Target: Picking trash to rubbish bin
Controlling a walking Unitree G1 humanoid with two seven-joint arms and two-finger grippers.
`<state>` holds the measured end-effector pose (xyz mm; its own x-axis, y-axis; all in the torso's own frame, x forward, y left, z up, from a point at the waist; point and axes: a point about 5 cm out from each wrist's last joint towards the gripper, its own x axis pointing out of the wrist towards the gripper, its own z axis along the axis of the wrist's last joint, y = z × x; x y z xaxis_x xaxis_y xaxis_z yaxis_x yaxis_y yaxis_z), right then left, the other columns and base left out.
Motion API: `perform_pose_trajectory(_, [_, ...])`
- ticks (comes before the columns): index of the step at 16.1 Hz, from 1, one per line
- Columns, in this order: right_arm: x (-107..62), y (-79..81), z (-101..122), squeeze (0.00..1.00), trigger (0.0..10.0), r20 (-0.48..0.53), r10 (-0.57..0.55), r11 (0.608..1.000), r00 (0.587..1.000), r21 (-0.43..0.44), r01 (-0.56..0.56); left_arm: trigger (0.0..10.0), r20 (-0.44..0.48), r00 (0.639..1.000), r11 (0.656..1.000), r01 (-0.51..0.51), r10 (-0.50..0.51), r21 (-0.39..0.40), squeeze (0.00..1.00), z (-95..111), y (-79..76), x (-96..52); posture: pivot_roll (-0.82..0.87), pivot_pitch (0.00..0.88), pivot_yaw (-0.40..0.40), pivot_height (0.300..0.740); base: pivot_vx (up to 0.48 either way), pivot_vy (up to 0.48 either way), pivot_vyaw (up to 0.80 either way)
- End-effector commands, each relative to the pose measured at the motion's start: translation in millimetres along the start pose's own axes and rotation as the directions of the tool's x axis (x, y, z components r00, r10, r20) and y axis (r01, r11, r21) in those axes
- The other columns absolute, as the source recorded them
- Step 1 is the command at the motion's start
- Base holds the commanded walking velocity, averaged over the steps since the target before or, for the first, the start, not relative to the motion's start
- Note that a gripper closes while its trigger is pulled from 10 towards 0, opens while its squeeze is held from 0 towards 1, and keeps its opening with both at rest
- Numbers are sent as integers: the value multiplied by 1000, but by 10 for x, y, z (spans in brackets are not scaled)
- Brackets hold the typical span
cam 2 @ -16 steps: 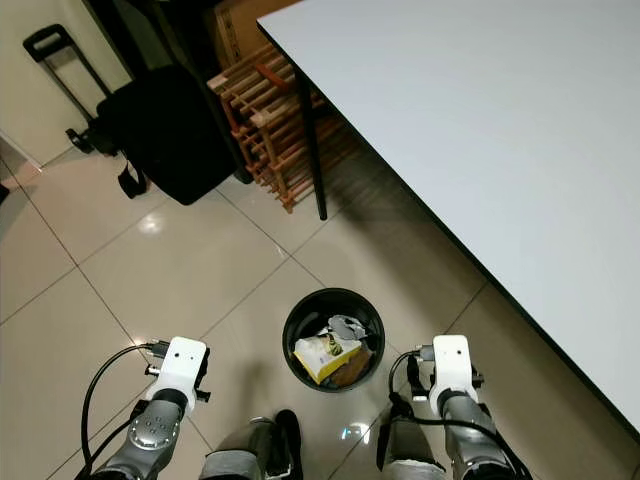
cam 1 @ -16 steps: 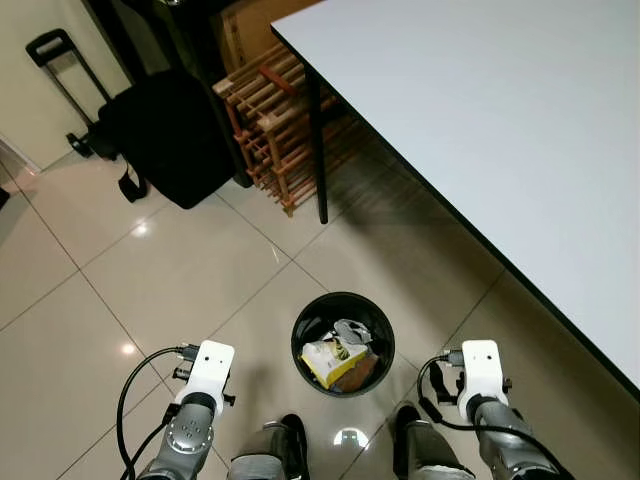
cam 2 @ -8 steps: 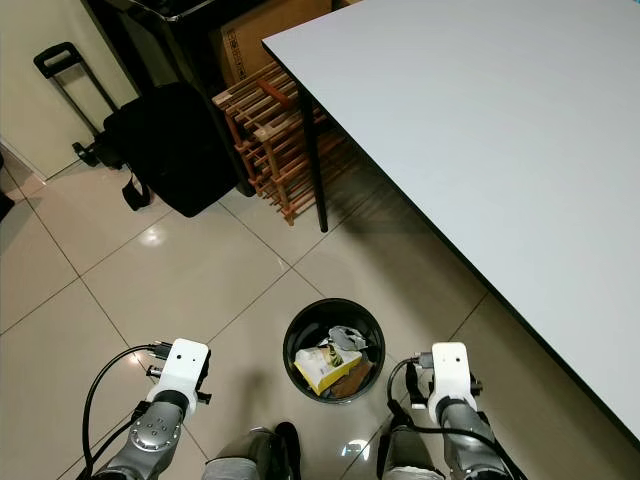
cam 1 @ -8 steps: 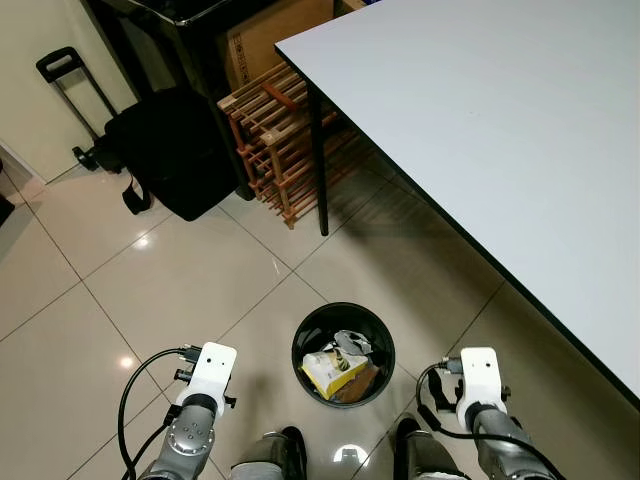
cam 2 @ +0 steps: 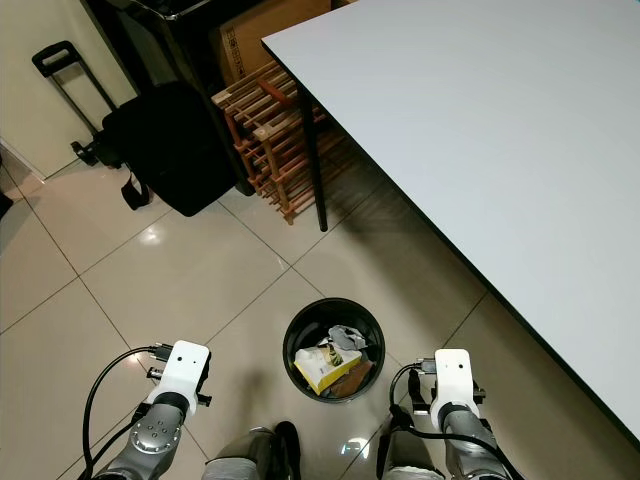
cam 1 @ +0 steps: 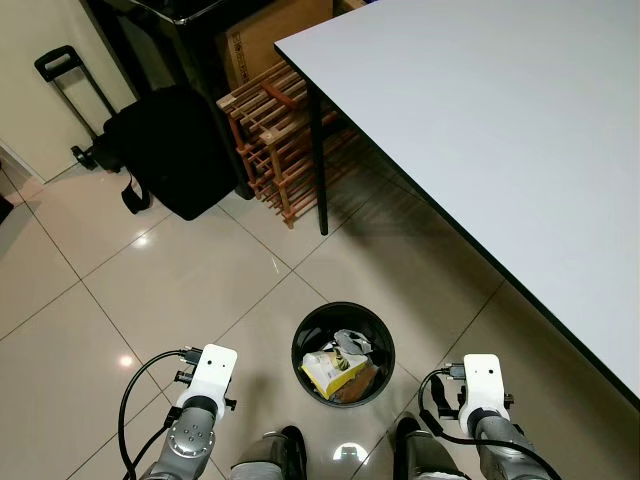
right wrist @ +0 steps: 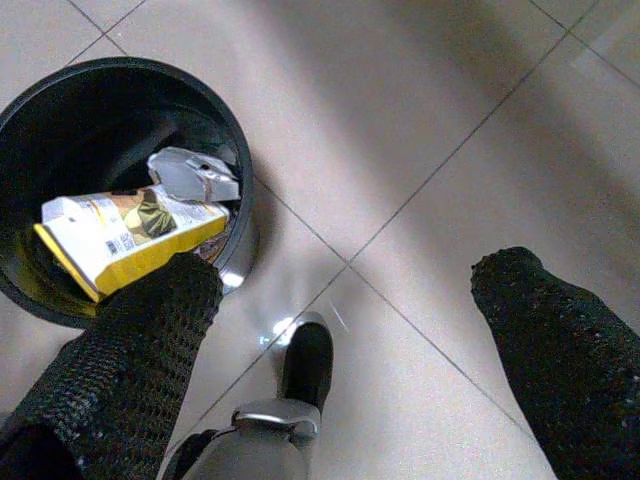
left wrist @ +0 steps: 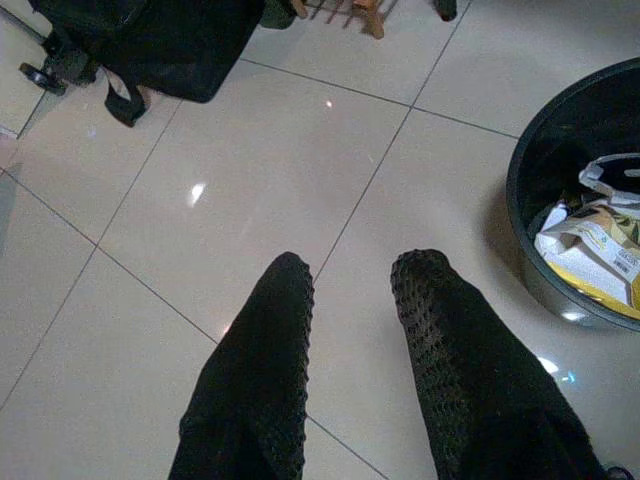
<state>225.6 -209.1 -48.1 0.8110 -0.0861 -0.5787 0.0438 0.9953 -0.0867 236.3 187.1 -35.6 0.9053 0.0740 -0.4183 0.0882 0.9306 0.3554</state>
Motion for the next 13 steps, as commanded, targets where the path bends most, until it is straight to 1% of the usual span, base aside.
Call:
perform_pose_trajectory(1, [-30,-1,-89,0,10000,-29,-9,1000,1000,18,10,10000,-45,999,1000,-12,12,5,0,-124,10,-61,31,235,113,740,0,0,0])
perform_pose_trajectory(2, [-30,-2,-90,0,10000,-31,-9,1000,999,17,10,10000,-44,999,1000,-12,13,5,0,-122,9,-60,31,235,113,740,0,0,0])
perform_pose_trajectory(3, [-30,-2,-94,0,10000,-35,-6,1000,999,27,7,10000,-44,999,1000,-13,14,4,0,-119,9,-59,31,239,113,740,0,0,-800])
perform_pose_trajectory(13, [-32,23,-102,0,10000,-37,7,1000,999,14,-7,10000,-42,999,1000,-11,12,10,0,-133,3,-72,35,251,118,740,0,0,-782])
